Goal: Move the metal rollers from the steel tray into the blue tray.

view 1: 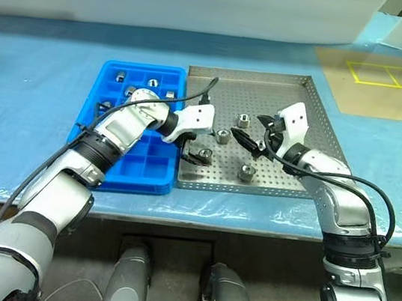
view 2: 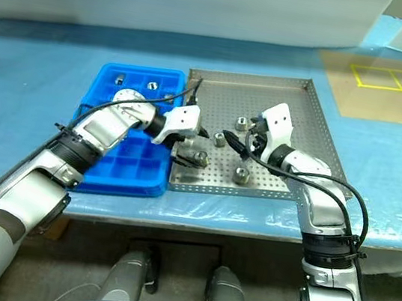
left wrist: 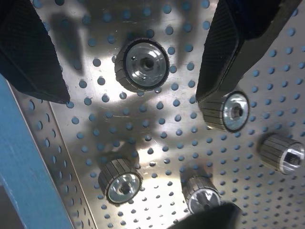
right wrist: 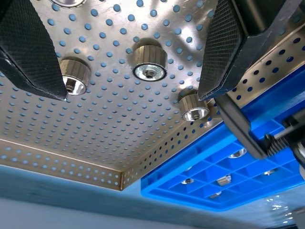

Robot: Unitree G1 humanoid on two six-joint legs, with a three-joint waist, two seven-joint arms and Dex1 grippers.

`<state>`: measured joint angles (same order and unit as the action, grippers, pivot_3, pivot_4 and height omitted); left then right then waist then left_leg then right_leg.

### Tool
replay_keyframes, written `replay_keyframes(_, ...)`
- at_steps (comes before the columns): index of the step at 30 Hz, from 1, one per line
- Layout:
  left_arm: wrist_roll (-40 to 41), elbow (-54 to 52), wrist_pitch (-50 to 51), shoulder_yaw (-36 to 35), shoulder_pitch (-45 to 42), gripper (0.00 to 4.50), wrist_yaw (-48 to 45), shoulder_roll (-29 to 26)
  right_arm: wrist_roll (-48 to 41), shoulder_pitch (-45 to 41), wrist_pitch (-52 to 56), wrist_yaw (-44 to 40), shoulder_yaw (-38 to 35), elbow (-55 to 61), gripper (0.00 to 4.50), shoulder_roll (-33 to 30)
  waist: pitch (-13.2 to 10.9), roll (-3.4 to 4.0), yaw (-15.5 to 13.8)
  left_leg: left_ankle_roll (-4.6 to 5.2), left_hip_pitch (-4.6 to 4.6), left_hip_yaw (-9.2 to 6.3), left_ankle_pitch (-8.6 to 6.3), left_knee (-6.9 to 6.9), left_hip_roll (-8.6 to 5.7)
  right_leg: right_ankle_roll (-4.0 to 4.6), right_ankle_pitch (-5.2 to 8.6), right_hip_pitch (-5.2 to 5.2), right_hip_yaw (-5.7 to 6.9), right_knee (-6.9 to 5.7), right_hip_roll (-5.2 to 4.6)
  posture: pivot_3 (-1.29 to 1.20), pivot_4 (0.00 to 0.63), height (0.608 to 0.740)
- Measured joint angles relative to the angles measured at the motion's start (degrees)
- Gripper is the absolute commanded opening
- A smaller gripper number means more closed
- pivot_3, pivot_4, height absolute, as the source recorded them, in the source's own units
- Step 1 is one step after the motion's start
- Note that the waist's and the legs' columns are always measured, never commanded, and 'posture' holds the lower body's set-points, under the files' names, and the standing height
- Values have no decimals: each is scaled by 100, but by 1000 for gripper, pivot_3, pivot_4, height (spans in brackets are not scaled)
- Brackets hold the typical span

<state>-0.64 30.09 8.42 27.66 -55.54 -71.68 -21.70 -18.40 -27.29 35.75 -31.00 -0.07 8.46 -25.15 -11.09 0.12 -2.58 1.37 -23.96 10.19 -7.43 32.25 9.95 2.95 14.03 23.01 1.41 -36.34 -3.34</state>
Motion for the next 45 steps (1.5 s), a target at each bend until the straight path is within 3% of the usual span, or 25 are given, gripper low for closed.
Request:
replay_keyframes(6,-457,774,-620,175,-254,4457,-182,281,0,212,56,189,-99,165,4500,-2,0,0,34,7,0,0,-4,3,0,0,0,-1,0,0,0,-296,150,740)
replay_keyframes(15,-1081,2239,-1325,190,-732,4457,270,709,-1,346,94,361,-152,348,4500,0,0,0,46,11,3,-1,-6,7,-1,0,0,-7,0,-1,0,-313,150,740)
replay_keyframes(24,-1227,2664,-1563,111,-887,4457,355,807,0,348,94,436,-152,349,4500,2,0,0,44,13,31,-1,-7,8,-1,0,0,-39,0,2,-2,-323,150,740)
replay_keyframes(29,-1276,2685,-1674,109,-873,3227,178,824,5,373,94,465,-152,349,4500,1,0,0,43,14,33,-1,-8,7,-1,0,0,-42,0,5,-2,-325,150,740)
replay_keyframes(32,-1325,2684,-1726,110,-849,3227,218,841,23,377,94,487,-150,350,4500,1,0,0,43,13,45,-1,-7,8,-2,0,-1,-56,0,5,-4,-322,150,740)
replay_keyframes(34,-1354,2678,-1798,108,-829,2904,252,828,27,377,93,488,-150,350,4500,1,0,0,46,13,60,-1,-7,8,-2,0,-1,-70,0,9,-4,-321,150,740)
replay_keyframes(37,-1356,2650,-1791,108,-791,2063,127,840,39,376,92,488,-150,350,4500,1,0,0,41,13,73,0,-7,0,-1,0,-1,-82,0,18,-4,-315,150,740)
replay_keyframes(45,-1253,2299,-1683,-83,-641,1852,-22,697,58,376,87,488,-148,349,4500,18,0,0,77,14,59,0,-8,-35,0,2,-3,-73,3,60,0,-298,150,740)
